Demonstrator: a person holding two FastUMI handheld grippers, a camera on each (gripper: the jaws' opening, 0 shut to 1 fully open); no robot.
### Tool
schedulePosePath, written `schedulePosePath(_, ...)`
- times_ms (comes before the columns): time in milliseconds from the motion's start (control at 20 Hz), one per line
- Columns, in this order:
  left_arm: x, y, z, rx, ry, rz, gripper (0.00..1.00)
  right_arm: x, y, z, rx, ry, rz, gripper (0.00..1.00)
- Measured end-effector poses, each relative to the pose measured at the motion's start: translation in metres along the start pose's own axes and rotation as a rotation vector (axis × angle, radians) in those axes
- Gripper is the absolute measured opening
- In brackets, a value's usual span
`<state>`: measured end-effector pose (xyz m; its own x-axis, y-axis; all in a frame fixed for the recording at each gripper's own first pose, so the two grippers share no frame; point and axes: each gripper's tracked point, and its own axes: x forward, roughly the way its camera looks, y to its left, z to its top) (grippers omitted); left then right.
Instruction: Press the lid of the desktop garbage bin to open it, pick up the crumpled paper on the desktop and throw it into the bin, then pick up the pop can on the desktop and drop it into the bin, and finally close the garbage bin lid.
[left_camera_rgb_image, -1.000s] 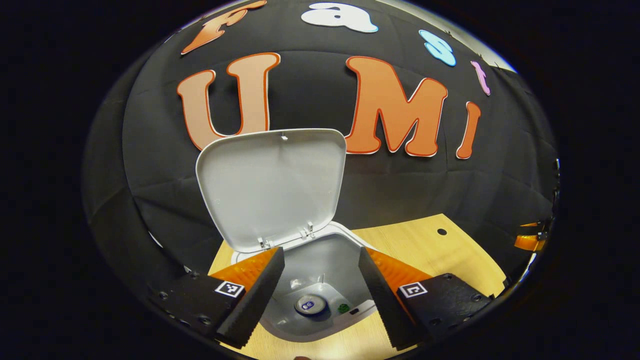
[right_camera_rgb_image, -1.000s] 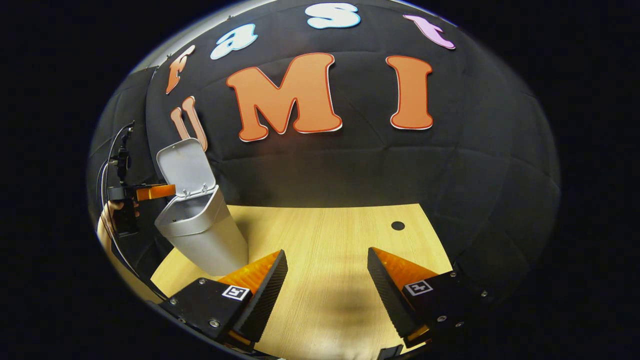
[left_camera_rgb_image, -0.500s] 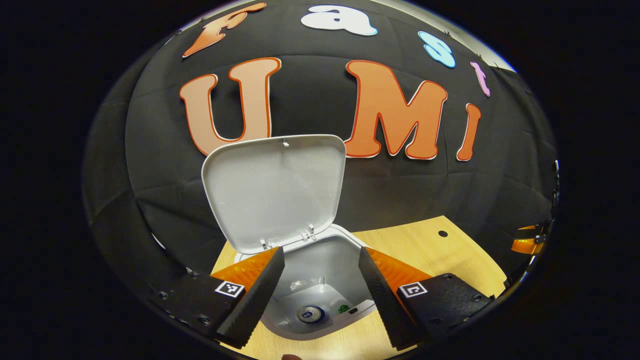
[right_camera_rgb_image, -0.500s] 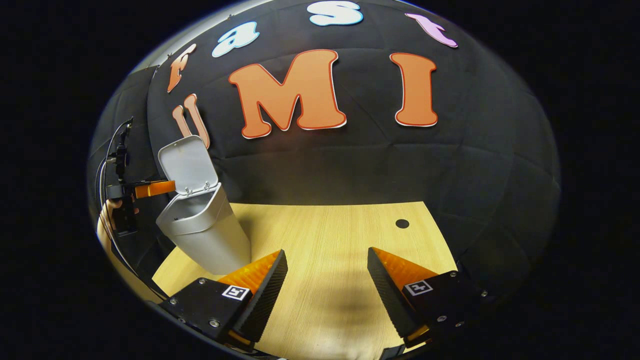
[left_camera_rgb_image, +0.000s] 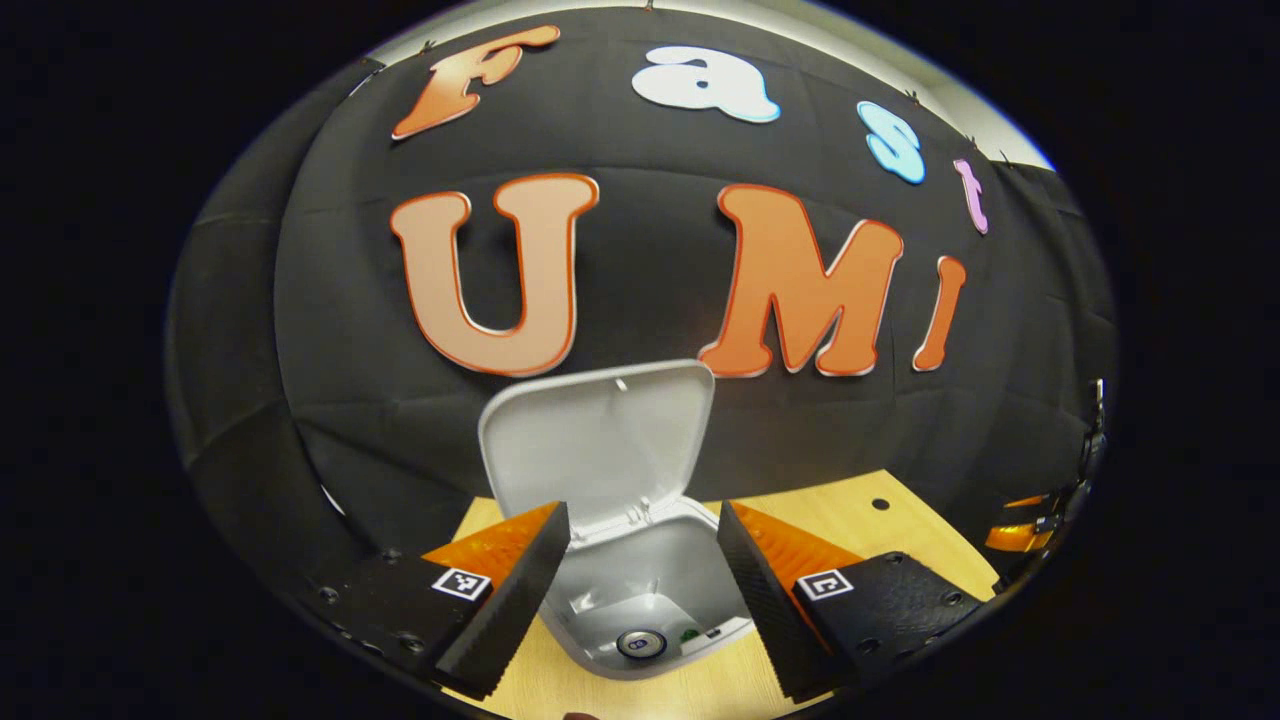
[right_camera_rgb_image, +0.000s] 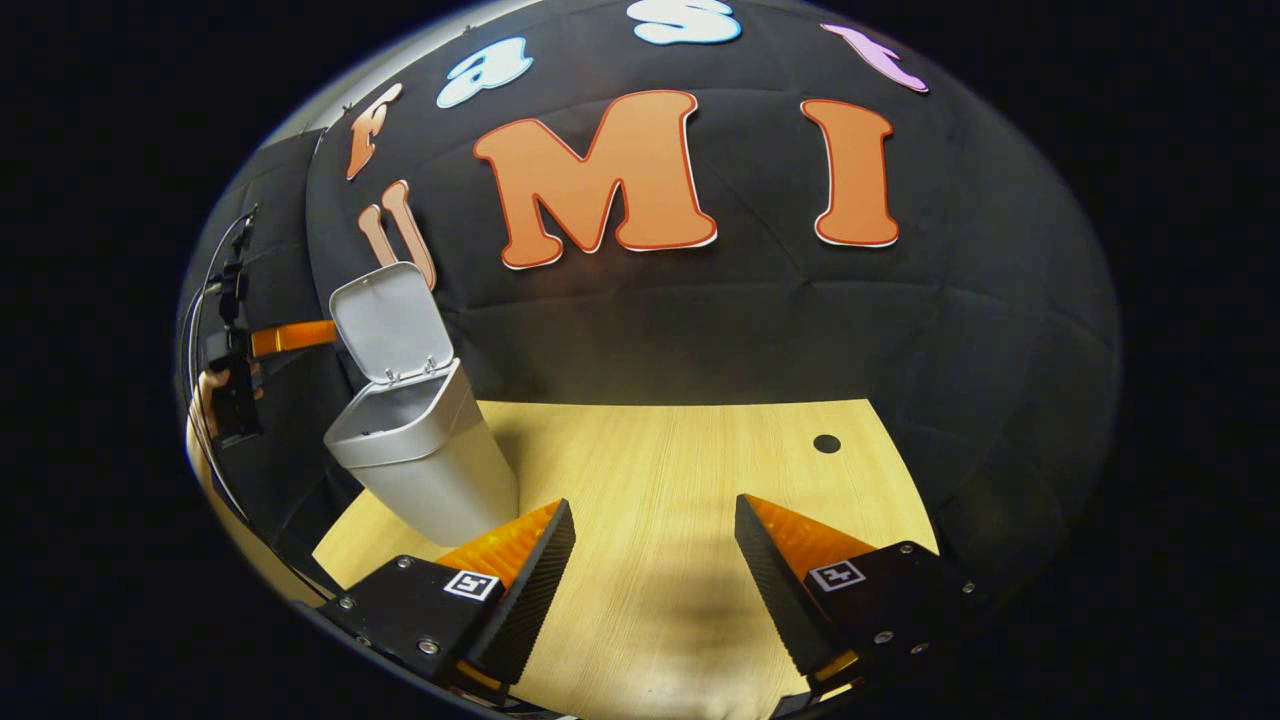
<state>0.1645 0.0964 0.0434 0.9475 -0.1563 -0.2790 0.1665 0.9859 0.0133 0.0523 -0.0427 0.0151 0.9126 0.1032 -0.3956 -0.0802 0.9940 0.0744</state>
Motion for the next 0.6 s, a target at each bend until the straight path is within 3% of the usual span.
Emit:
schedulePosePath(200,0.0,0.016,0.037,-0.002,0.01,0.012,0.94,0.004,0.007,0.0,0.005,0.002,0.019,0.97)
schedulePosePath(350,0.009,0.017,0.065,-0.012,0.041,-0.029,0.95,0.009,0.013,0.001,0.013,0.0,0.037,0.97)
schedulePosePath(600,0.04,0.033,0.12,-0.002,0.037,-0.027,0.94,0.013,0.024,-0.006,0.005,0.021,0.064,0.97)
